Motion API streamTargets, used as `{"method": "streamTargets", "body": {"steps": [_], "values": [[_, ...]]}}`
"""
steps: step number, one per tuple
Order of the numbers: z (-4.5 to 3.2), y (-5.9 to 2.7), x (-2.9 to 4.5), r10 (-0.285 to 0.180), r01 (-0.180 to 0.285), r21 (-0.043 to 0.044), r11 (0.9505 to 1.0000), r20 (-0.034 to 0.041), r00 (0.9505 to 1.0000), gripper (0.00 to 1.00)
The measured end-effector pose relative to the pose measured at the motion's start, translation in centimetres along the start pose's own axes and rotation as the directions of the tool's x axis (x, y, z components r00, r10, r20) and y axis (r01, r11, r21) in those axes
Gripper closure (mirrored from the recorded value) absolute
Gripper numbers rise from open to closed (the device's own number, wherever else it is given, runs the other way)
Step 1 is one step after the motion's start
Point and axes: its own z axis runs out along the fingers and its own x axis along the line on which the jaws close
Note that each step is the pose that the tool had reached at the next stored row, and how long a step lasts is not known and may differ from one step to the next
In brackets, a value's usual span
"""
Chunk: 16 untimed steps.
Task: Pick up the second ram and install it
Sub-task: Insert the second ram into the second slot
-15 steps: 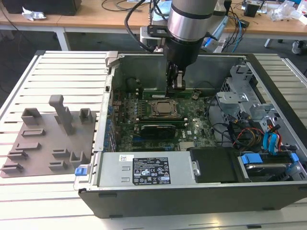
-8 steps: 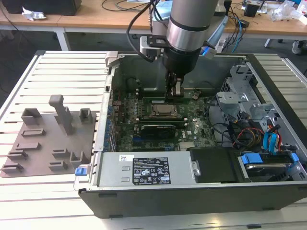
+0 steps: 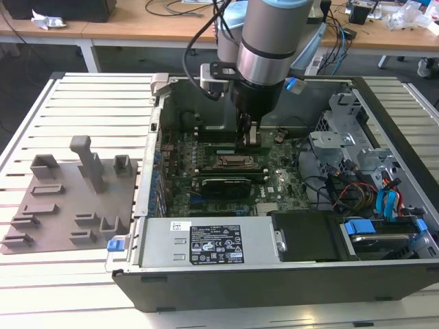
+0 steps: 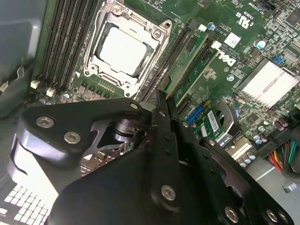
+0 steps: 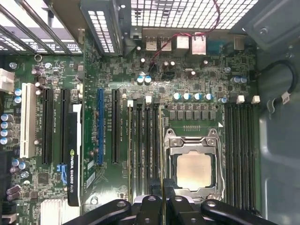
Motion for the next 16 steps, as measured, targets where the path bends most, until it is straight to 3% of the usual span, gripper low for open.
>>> {"method": "streamTargets", "body": {"steps": [4, 9, 13, 16], "values": [[0.7, -0.01, 0.56, -0.003, 0.003, -0.0003, 1.0, -0.0003, 1.0, 0.87], [1.86, 0.25, 0.73, 0.0, 0.0, -0.0001, 1.0, 0.0, 1.0, 0.87], [2.59, 0.39, 0.78, 0.047, -0.047, 0.0029, 0.9989, 0.0016, 0.9989, 0.87], [2.98, 0.4, 1.0, 0.045, -0.045, 0.0029, 0.999, 0.0014, 0.999, 0.87]]}}
